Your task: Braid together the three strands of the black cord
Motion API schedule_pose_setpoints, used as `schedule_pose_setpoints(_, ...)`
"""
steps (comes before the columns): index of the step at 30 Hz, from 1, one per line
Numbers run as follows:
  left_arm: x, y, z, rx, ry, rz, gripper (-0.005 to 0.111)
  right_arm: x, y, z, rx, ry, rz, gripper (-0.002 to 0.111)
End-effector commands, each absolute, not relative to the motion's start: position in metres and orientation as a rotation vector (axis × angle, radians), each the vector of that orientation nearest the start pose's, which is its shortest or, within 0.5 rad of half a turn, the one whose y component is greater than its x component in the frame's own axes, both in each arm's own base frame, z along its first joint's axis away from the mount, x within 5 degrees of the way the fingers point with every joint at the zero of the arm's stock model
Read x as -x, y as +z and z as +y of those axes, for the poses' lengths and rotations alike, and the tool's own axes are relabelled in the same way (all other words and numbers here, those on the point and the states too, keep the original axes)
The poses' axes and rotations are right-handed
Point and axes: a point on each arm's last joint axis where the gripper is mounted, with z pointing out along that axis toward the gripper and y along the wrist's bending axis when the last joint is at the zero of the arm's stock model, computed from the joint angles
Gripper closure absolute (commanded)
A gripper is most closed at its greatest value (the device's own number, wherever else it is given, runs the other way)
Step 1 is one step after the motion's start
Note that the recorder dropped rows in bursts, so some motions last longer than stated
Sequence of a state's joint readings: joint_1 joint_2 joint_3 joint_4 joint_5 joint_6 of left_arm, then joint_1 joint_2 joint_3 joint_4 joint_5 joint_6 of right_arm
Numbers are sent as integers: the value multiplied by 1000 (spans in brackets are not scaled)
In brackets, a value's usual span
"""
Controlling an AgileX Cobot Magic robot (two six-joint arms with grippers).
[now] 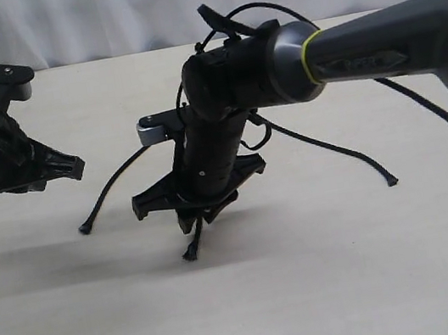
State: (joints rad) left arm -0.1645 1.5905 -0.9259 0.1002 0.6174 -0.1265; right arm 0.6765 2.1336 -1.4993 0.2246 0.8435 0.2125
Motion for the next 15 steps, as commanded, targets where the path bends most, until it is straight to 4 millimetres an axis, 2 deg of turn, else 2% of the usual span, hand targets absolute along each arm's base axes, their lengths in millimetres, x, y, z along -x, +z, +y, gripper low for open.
schedule_pose_setpoints(1, -299, 203, -46, -145, 13, 2741, 107, -327, 139, 280, 469, 343, 2977, 67)
schedule_pose_setpoints(10, -302, 205, -48, -141, -3, 2697, 107, -328, 112, 280, 383, 311, 3050, 68)
schedule_pose_setpoints(12, -303, 205, -48, -143, -4, 2683, 107, -326, 109, 278, 404, 276, 3073, 77)
schedule_pose_setpoints(15, -304, 206, -48, -159, -3, 2671, 107, -325, 107, 274, 473, 207, 3083, 101)
